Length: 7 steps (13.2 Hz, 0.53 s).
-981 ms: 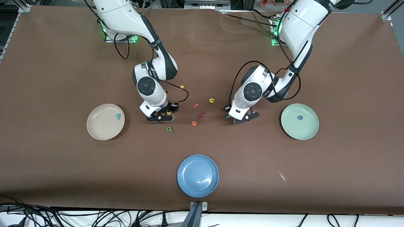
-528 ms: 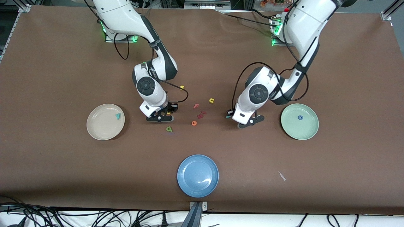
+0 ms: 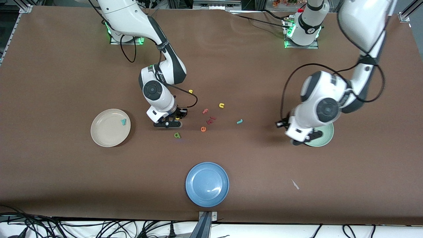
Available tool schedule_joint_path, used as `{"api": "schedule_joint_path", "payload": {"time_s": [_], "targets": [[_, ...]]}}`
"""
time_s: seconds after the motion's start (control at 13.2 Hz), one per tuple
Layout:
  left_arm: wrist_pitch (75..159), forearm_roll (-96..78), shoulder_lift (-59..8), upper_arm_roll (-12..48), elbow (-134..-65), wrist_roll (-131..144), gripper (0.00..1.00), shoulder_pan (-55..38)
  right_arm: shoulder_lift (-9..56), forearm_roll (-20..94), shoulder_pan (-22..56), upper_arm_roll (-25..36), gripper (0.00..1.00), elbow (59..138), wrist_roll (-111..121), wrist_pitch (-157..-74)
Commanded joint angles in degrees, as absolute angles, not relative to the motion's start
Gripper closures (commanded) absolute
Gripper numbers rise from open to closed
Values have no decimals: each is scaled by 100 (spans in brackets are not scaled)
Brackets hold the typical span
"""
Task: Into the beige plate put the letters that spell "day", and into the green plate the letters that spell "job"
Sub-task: 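Drop the pink a in the green plate, the yellow a in the white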
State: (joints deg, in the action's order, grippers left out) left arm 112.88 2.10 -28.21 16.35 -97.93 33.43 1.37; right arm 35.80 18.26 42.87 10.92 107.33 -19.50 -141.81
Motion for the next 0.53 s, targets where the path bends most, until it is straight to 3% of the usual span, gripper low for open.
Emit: {"api": "schedule_joint_path", "payload": {"time_s": [0.0,0.45], "targets": [[11188,622,-2839,1696,-9940,2472,75,789,3656,1986,4316,1151,76,10521,-1881,-14124],[11698,1494,-3427,1714,-9975,2180,70,1388,3481,1899,4289,1370,76,10494,-1723,-13782]]}}
